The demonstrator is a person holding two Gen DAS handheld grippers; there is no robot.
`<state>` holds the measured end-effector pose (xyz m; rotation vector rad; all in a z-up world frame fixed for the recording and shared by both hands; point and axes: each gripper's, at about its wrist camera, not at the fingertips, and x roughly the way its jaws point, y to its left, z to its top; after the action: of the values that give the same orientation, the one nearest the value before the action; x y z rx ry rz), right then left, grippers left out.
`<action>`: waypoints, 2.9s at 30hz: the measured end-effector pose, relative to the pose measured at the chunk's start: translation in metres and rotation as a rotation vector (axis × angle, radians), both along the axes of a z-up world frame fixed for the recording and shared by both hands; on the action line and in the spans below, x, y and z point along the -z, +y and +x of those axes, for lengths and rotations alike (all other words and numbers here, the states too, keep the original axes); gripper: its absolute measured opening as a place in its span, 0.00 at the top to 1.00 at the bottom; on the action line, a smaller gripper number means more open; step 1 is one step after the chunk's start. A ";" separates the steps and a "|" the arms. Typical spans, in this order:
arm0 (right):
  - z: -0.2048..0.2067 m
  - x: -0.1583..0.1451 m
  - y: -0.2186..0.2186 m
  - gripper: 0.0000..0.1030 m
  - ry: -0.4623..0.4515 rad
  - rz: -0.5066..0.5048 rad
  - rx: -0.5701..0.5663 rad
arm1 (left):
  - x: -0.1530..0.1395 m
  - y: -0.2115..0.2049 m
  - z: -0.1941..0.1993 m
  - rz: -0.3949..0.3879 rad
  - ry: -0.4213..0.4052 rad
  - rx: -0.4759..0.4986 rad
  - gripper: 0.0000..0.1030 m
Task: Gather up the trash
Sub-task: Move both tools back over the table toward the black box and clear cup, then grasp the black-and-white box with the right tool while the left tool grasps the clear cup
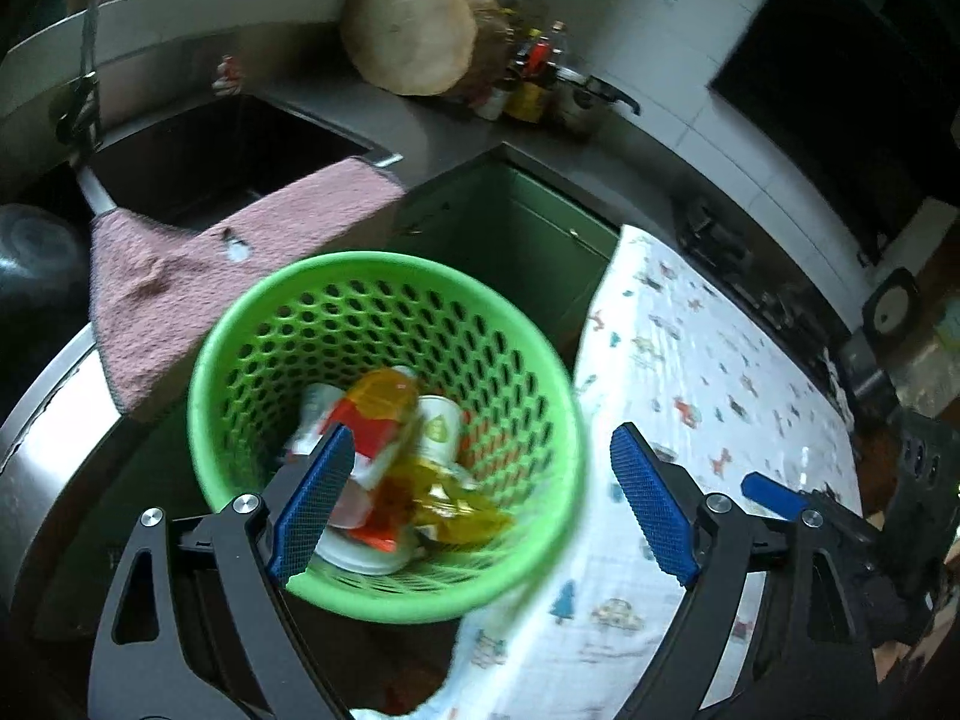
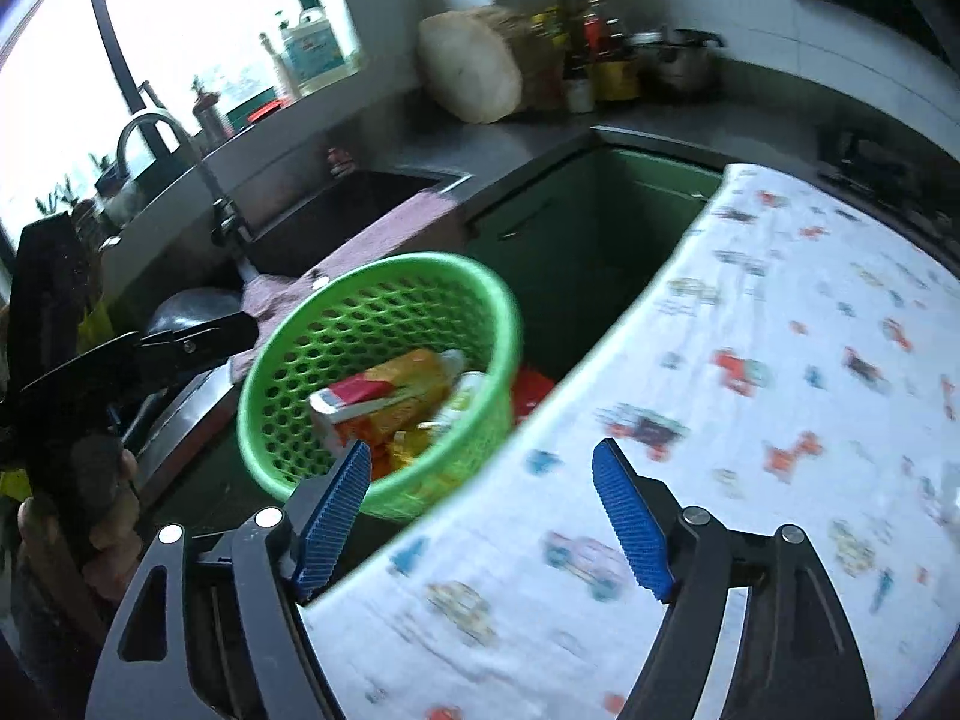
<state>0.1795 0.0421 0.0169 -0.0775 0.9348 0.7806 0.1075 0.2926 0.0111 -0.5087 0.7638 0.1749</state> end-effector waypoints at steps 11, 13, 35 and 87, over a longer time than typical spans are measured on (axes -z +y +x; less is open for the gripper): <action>0.004 -0.013 -0.136 0.28 -0.043 -0.065 0.215 | -0.017 -0.084 0.028 0.031 -0.002 0.118 0.16; 0.005 -0.013 -0.163 0.28 -0.041 -0.076 0.259 | -0.019 -0.101 0.034 0.036 -0.002 0.145 0.16; 0.052 0.028 -0.361 0.28 0.077 -0.204 0.619 | -0.025 -0.259 0.100 0.077 0.059 0.340 0.16; 0.087 0.074 -0.397 0.57 0.179 -0.164 0.536 | 0.068 -0.432 0.234 -0.019 0.229 0.480 0.30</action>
<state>0.2666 -0.3546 -0.0573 0.1002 1.1243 0.2153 0.3411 -0.1392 -0.0574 -0.3138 1.0898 -0.2243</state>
